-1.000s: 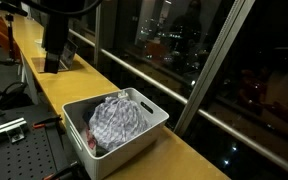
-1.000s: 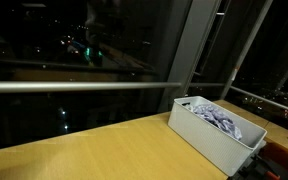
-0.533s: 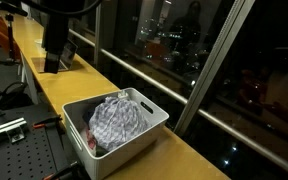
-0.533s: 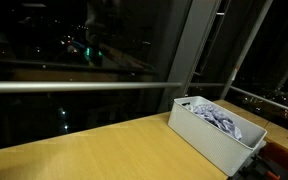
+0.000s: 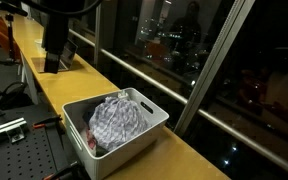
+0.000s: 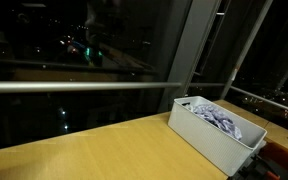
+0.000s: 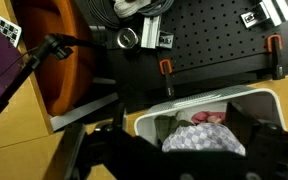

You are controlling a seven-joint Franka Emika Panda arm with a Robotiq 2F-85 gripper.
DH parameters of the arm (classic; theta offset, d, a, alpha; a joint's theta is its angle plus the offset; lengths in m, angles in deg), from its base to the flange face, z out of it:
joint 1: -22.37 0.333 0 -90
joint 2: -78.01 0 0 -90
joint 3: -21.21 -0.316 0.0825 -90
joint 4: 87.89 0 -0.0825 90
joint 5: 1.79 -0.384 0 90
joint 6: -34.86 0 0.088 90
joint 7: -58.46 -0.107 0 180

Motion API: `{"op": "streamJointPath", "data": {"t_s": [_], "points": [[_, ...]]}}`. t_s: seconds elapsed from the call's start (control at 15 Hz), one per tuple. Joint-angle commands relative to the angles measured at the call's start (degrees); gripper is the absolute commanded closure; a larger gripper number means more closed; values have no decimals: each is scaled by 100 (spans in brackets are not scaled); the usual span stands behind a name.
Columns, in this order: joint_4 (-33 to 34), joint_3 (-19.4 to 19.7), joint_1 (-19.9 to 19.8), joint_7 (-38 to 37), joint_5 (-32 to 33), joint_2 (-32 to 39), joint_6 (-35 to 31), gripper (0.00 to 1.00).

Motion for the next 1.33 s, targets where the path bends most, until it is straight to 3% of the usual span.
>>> {"op": "streamJointPath", "data": {"t_s": [0.0,1.27], "points": [[10,94,114,-42,37,5,20,0],[134,135,139,75,67,158,-37,0]]}}
